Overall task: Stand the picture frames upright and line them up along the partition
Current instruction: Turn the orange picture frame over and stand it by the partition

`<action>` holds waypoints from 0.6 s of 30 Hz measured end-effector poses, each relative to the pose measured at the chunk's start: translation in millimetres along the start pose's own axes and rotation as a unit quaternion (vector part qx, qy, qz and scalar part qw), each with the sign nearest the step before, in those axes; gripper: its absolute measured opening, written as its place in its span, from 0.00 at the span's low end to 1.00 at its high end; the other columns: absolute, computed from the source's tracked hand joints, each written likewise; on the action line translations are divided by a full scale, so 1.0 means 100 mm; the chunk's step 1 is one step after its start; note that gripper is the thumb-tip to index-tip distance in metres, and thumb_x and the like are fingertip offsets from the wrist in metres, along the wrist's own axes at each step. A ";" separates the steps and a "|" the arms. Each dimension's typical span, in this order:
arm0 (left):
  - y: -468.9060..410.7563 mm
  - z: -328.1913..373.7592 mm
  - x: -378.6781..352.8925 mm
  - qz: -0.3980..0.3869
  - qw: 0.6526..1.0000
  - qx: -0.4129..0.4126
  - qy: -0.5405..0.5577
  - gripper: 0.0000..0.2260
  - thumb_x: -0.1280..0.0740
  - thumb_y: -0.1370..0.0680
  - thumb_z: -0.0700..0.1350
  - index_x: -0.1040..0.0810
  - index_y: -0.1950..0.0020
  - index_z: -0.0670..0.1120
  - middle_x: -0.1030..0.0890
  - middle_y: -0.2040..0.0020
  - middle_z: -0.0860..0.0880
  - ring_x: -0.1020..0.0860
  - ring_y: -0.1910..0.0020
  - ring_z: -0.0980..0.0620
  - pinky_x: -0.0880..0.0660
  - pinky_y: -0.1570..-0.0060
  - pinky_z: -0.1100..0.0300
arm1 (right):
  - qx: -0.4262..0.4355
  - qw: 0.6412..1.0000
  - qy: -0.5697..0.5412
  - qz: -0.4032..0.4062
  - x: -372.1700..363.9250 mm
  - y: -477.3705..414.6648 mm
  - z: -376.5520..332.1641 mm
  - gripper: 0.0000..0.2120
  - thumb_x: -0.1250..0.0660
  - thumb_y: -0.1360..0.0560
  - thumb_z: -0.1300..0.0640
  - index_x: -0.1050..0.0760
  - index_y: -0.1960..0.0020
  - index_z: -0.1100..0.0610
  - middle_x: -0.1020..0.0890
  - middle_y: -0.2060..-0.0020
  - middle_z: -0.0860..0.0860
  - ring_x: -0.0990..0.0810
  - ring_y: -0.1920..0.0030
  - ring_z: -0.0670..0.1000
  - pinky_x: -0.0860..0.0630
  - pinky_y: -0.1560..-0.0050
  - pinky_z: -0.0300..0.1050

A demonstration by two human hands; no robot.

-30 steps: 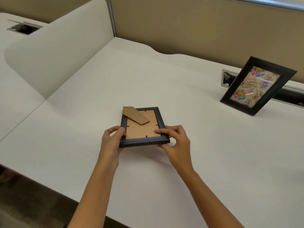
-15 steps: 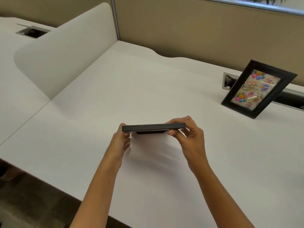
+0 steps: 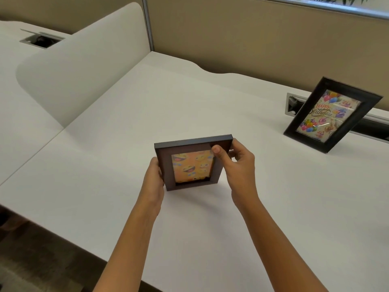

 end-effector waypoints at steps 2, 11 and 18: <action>-0.01 -0.01 0.01 0.007 1.000 0.013 0.002 0.16 0.48 0.21 0.50 0.22 0.59 0.51 0.18 0.54 0.45 0.20 0.49 0.46 0.27 0.44 0.50 | 0.002 1.000 0.006 -0.001 -0.02 -0.04 0.03 0.07 0.29 0.27 0.54 0.20 0.52 0.56 0.19 0.65 0.38 0.28 0.67 0.37 0.31 0.66 0.25; -0.06 -0.06 0.02 0.026 0.999 0.017 0.030 0.10 0.48 0.23 0.50 0.35 0.62 0.52 0.33 0.53 0.44 0.30 0.52 0.45 0.33 0.49 0.51 | -0.032 0.998 0.037 -0.037 -0.01 0.06 0.38 0.06 0.31 0.25 0.53 0.22 0.48 0.46 0.18 0.61 0.37 0.26 0.64 0.38 0.25 0.61 0.32; -0.09 -0.12 0.03 0.031 0.999 0.011 0.027 0.11 0.48 0.22 0.50 0.31 0.61 0.51 0.28 0.55 0.45 0.29 0.53 0.46 0.32 0.51 0.54 | -0.082 0.990 0.098 -0.053 0.03 0.20 0.66 0.12 0.31 0.25 0.50 0.26 0.48 0.57 0.20 0.53 0.62 0.22 0.55 0.64 0.25 0.46 0.67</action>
Point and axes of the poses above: each hand's wrist, its own y-axis away from the middle knuckle, its own x-axis out of the back of the hand, z = x × y, the point moved 1 cm from there along -y, towards the middle knuckle
